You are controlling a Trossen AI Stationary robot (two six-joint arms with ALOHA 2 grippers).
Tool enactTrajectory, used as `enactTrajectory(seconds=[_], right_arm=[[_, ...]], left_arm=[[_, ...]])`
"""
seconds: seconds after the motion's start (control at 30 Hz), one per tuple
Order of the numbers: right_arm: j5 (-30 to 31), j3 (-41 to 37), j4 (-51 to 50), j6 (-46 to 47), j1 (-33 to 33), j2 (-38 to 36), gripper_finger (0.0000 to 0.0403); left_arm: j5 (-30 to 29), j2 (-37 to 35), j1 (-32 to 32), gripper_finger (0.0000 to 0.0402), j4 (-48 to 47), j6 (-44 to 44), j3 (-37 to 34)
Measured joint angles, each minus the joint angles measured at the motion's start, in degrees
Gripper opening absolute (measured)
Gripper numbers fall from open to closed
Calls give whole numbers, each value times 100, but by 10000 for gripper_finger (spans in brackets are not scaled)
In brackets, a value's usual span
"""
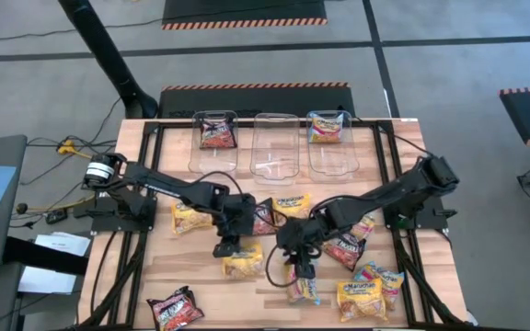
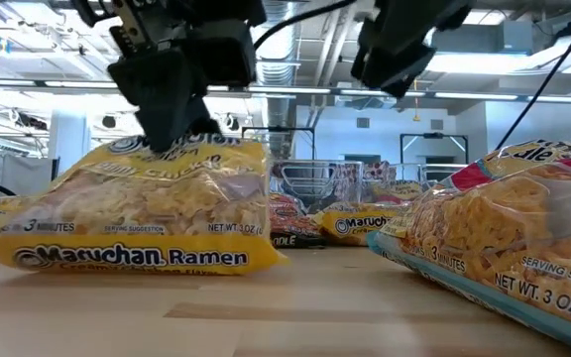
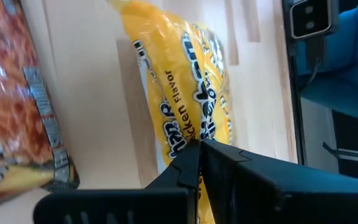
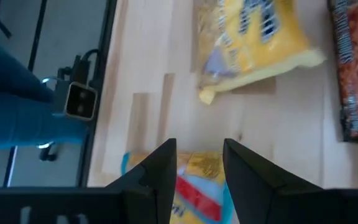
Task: Sort Maruchan noodles
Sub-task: Put the yellow noodle pack into the middle transparent bin
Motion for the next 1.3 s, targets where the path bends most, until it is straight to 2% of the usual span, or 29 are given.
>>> enactTrajectory(seconds=[0.33,0.63,0.93,1.3], right_arm=[[-43,-592,944,130,-387,-2,155],[-22,-555,1595,406,-598,370,155],[-16,-565,1928,377,-636,380,157],[32,-567,2304,-13,-728,656,206]], left_arm=[[-21,-2,2,0,-15,66,265],[-41,-2,2,0,-79,107,265],[-79,-2,2,0,-138,108,263],[-154,-2,0,0,-139,108,259]])
